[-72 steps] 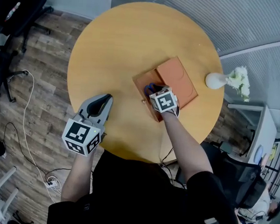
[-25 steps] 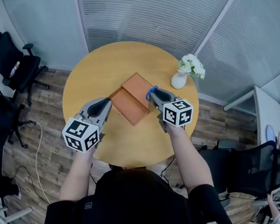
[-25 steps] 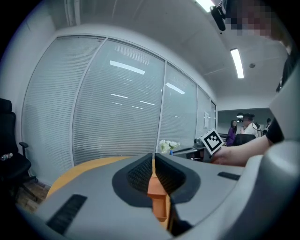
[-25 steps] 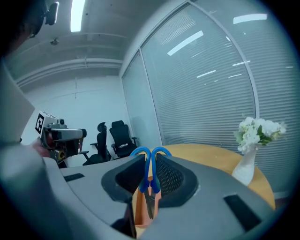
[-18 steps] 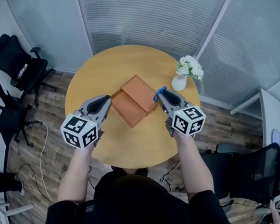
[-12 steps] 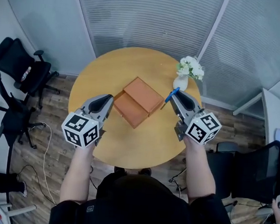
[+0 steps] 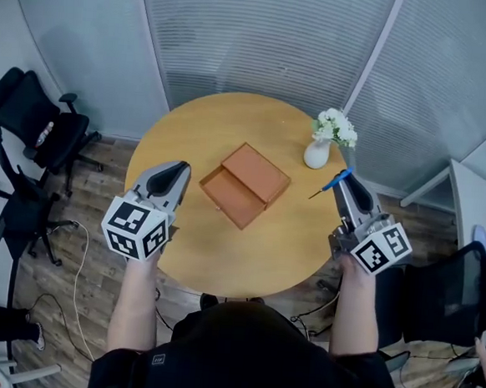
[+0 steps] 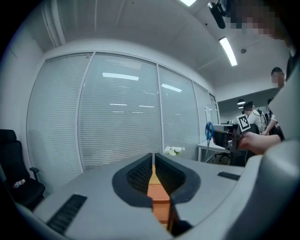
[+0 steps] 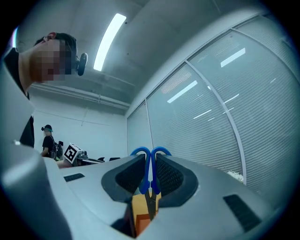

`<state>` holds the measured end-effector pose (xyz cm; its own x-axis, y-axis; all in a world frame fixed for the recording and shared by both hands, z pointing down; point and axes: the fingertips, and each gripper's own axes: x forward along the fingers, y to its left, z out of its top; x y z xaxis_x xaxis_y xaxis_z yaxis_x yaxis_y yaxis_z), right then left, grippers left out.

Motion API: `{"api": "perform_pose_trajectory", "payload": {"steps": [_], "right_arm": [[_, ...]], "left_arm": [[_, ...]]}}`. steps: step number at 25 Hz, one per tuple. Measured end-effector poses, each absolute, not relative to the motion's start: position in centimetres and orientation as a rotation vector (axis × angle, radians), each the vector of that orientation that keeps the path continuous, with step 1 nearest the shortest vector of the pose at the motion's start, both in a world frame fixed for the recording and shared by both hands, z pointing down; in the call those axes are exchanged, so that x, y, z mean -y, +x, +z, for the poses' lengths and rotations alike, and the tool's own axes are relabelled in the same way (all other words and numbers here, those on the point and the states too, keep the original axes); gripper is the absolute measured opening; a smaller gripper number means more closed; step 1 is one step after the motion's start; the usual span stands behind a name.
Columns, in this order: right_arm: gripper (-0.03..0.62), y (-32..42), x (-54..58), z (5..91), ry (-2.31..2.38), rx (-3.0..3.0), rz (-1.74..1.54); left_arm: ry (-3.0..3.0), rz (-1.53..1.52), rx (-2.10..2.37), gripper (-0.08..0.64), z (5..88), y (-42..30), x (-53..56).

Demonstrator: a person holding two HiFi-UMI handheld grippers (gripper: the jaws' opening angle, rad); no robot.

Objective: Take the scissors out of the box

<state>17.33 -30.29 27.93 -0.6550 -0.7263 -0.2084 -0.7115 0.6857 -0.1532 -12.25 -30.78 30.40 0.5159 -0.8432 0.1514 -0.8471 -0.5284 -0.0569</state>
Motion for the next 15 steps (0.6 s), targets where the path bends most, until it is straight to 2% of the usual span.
{"api": "perform_pose_trajectory", "payload": {"steps": [15], "right_arm": [[0.086,14.9,29.6,29.8,-1.231,-2.665,-0.061]], "left_arm": [[2.682,0.205,1.441,0.028,32.7,-13.0,31.0]]}}
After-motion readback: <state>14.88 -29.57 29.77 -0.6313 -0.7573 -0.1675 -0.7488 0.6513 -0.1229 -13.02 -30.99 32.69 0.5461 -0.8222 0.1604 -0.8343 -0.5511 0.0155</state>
